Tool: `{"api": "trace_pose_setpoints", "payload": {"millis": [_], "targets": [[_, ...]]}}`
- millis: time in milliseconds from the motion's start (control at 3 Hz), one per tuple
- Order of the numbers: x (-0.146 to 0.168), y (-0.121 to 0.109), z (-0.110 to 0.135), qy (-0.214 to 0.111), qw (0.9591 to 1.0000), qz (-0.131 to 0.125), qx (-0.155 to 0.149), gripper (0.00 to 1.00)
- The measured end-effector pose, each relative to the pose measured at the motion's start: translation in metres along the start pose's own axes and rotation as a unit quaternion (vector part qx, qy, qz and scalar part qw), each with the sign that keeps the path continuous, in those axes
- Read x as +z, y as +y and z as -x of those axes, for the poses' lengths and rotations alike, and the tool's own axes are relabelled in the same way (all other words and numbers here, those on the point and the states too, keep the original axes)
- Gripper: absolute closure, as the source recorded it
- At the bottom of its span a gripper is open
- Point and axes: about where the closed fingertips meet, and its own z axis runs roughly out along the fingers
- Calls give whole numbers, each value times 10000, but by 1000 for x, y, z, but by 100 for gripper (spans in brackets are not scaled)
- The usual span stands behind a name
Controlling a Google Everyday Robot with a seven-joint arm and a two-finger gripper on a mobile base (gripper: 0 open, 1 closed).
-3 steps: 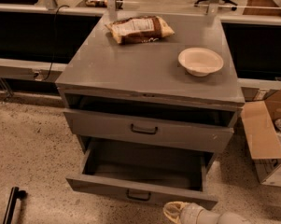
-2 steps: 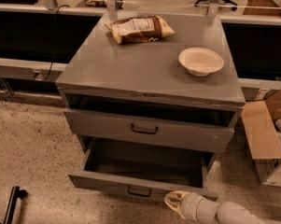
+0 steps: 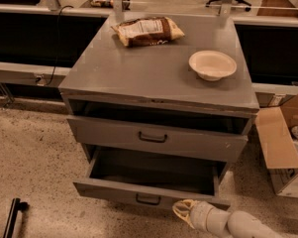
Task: Close middle drawer
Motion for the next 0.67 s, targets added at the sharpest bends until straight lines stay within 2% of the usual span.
{"api": "trace_pose_setpoints", "payload": {"millis": [333,667], "targets": [[26,-19,-4,-180,9998,-10,-121,100],[50,-37,0,-365,9989,-174,-228,100]]}}
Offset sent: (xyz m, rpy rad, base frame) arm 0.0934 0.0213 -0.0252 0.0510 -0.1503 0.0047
